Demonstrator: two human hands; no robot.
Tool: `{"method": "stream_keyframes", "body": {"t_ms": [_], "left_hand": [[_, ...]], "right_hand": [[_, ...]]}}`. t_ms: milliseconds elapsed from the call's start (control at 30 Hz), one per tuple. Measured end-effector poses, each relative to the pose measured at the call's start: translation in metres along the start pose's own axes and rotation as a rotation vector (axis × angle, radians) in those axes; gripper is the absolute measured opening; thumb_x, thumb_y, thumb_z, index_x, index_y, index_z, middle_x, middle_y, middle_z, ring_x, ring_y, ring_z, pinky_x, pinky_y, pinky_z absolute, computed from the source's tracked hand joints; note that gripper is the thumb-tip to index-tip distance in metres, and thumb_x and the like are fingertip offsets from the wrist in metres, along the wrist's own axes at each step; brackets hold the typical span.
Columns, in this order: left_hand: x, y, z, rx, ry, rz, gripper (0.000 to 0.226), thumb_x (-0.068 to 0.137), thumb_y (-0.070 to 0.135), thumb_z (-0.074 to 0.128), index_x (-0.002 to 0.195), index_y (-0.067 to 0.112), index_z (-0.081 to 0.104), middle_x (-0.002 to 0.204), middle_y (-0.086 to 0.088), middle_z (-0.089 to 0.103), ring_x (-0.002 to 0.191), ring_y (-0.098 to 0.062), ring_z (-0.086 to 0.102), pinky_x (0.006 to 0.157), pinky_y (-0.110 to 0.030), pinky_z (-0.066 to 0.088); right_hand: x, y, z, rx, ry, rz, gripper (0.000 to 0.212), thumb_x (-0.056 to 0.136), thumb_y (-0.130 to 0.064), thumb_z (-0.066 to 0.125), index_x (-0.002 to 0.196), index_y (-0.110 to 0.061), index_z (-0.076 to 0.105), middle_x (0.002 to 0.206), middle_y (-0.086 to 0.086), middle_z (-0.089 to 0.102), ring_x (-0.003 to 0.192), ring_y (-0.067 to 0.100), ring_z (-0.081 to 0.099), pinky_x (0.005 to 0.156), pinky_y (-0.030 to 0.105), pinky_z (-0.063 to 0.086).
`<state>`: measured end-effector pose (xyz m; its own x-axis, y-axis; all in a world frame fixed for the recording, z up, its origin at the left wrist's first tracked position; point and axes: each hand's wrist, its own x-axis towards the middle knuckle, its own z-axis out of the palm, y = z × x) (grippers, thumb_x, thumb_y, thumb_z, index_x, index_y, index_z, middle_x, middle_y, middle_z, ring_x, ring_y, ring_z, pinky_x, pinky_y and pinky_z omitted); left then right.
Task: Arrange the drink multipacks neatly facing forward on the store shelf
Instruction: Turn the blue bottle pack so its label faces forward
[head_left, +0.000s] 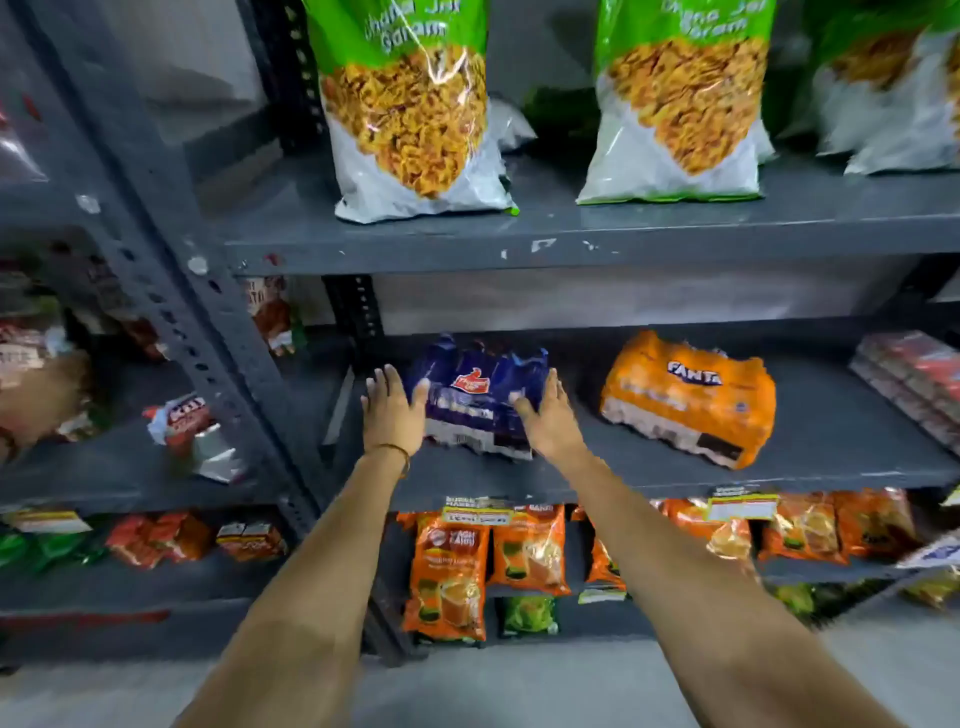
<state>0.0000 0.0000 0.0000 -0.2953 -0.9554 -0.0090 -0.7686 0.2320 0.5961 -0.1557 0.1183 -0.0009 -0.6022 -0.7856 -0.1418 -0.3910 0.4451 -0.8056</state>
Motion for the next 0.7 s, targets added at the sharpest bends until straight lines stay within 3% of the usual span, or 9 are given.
{"method": "stream_keyframes", "body": {"t_ms": [67, 200, 267, 333, 433, 500, 600, 700], "left_hand": [[0.028, 0.004, -0.002, -0.194, -0.074, -0.099, 0.070, 0.098, 0.044, 0.034, 0.150, 0.002, 0.013, 0.159, -0.017, 0.014, 0.147, -0.030, 0.014, 0.120, -0.039, 0.012], [0.074, 0.019, 0.001, -0.334, -0.245, -0.195, 0.075, 0.091, 0.045, 0.051, 0.146, -0.002, 0.026, 0.154, -0.019, 0.028, 0.141, -0.031, 0.031, 0.113, -0.034, 0.027], [0.091, 0.018, 0.004, -0.337, -0.309, -0.222, 0.078, 0.088, 0.038, 0.061, 0.144, -0.003, 0.028, 0.152, -0.019, 0.032, 0.139, -0.032, 0.035, 0.111, -0.035, 0.031], [0.106, 0.014, 0.007, -0.324, -0.338, -0.251, 0.084, 0.082, 0.032, 0.070, 0.144, -0.005, 0.028, 0.150, -0.021, 0.035, 0.136, -0.034, 0.040, 0.112, -0.039, 0.036], [0.121, 0.008, 0.011, -0.321, -0.347, -0.267, 0.081, 0.073, 0.029, 0.078, 0.134, -0.009, 0.041, 0.138, -0.026, 0.050, 0.123, -0.038, 0.053, 0.104, -0.046, 0.045], [0.124, 0.005, 0.011, -0.346, -0.342, -0.280, 0.074, 0.071, 0.027, 0.080, 0.128, -0.008, 0.048, 0.129, -0.025, 0.058, 0.115, -0.038, 0.059, 0.099, -0.046, 0.049], [0.115, 0.005, 0.002, -0.376, -0.324, -0.265, 0.076, 0.069, 0.022, 0.081, 0.130, -0.006, 0.044, 0.132, -0.022, 0.055, 0.117, -0.037, 0.057, 0.100, -0.048, 0.048], [0.100, -0.002, -0.012, -0.395, -0.267, -0.192, 0.087, 0.072, 0.017, 0.079, 0.143, 0.000, 0.031, 0.146, -0.018, 0.042, 0.131, -0.034, 0.045, 0.108, -0.045, 0.041]], "right_hand": [[0.022, -0.009, 0.001, 0.140, 0.035, 0.179, 0.084, 0.094, -0.046, 0.047, 0.153, -0.005, 0.003, 0.159, 0.019, 0.017, 0.146, 0.033, 0.022, 0.115, 0.038, 0.025], [0.059, -0.012, -0.003, 0.370, 0.089, 0.355, 0.065, 0.084, -0.041, 0.066, 0.131, 0.002, 0.051, 0.127, 0.012, 0.060, 0.114, 0.028, 0.057, 0.086, 0.033, 0.042], [0.064, -0.013, -0.006, 0.406, 0.075, 0.373, 0.049, 0.085, -0.028, 0.068, 0.121, 0.004, 0.059, 0.107, 0.007, 0.061, 0.095, 0.020, 0.055, 0.072, 0.029, 0.042], [0.067, -0.012, -0.009, 0.415, 0.053, 0.403, 0.045, 0.084, -0.021, 0.071, 0.118, 0.006, 0.061, 0.106, 0.012, 0.064, 0.089, 0.019, 0.054, 0.064, 0.028, 0.042], [0.070, -0.017, -0.014, 0.418, 0.038, 0.443, 0.049, 0.080, -0.018, 0.075, 0.119, 0.005, 0.059, 0.120, 0.019, 0.065, 0.089, 0.022, 0.056, 0.072, 0.032, 0.043], [0.070, -0.019, -0.016, 0.440, 0.016, 0.464, 0.051, 0.078, -0.014, 0.076, 0.121, 0.003, 0.055, 0.119, 0.019, 0.065, 0.090, 0.026, 0.059, 0.074, 0.035, 0.046], [0.064, -0.024, -0.015, 0.481, 0.038, 0.414, 0.042, 0.079, -0.005, 0.074, 0.115, 0.003, 0.054, 0.111, 0.019, 0.067, 0.090, 0.030, 0.064, 0.072, 0.037, 0.054], [0.049, -0.027, -0.014, 0.476, 0.033, 0.303, 0.046, 0.076, 0.001, 0.074, 0.118, 0.003, 0.056, 0.116, 0.020, 0.067, 0.104, 0.034, 0.065, 0.088, 0.043, 0.054]]}}
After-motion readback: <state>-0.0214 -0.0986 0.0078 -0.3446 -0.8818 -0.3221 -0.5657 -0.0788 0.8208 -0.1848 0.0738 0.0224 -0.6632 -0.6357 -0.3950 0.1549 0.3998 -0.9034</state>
